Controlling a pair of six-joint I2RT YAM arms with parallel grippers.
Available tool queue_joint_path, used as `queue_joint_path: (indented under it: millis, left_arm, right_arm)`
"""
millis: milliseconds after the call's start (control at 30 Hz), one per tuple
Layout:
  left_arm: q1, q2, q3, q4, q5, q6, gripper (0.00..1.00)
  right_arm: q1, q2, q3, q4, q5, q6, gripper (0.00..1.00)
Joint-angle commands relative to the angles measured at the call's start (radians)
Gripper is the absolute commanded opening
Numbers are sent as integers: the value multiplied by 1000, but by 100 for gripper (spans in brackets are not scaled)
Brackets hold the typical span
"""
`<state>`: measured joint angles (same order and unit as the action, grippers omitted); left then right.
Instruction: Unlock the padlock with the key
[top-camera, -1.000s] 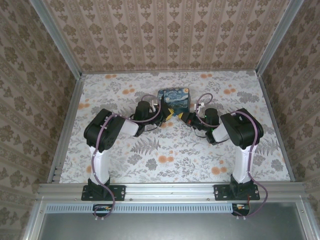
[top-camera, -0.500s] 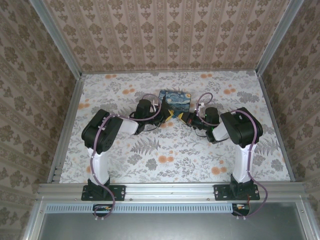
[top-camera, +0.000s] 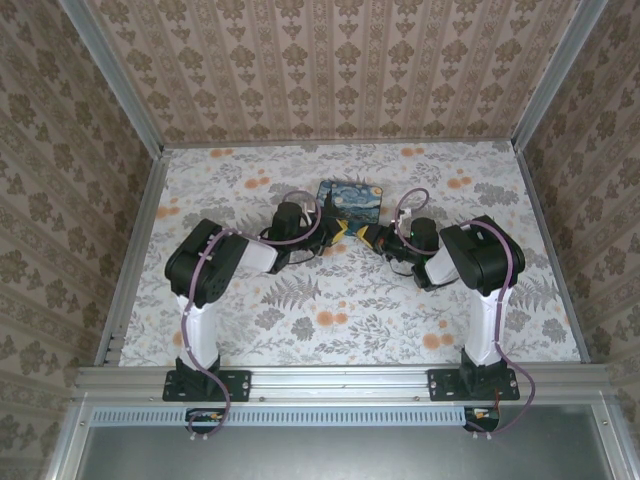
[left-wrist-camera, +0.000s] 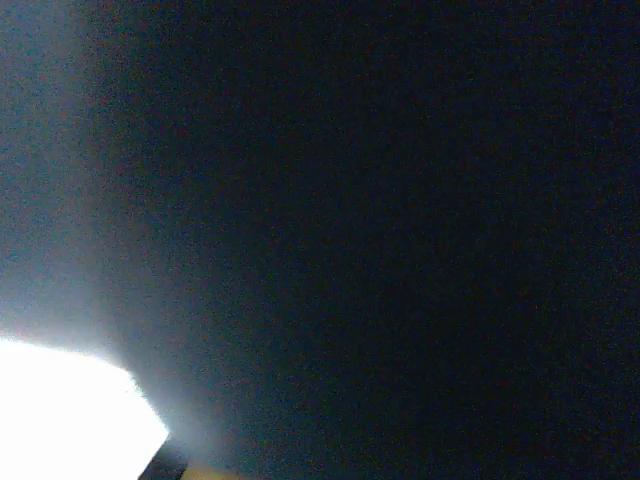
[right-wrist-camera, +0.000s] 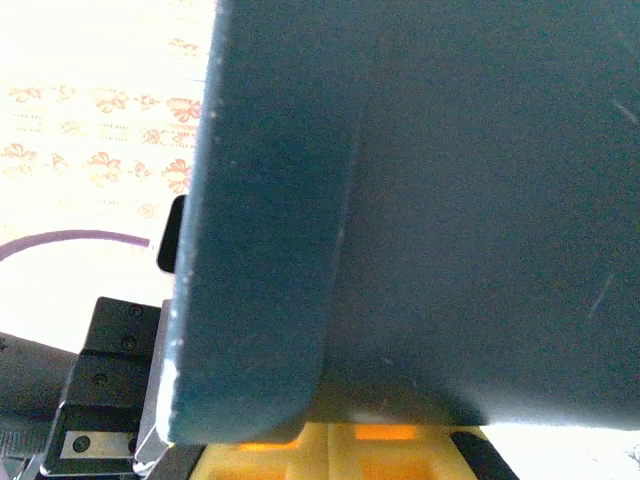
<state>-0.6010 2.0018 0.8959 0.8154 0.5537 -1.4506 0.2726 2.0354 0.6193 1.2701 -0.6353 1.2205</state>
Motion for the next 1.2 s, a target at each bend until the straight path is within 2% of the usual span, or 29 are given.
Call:
queue_joint_path:
  millis: [0,267,533,733,933,1067,1167]
  left_arm:
    - [-80,-3,0,156,130,-69,0]
    - [-89,21,-19,292,96,-160,0]
    - [-98,12,-2,242,102,-118,0]
    - [-98,-31,-1,95,110,-2,0]
    - [-98,-37,-2,64,118,29,0]
    - [-97,-33,-3,62,118,34,0]
    - [-98,-34,-5,63,118,36,0]
  right_arm:
    - [42,10,-1,62,33,38,0]
    - [43,1,14,69,45,107,0]
    - [45,-2,60,70,6,154,0]
    - [40,-34,69,41,22,4,0]
    - [39,-68,59,-9,53,-177,0]
    - [39,-66,60,-5,80,-198,0]
    - [38,-49,74,29,76,-155,0]
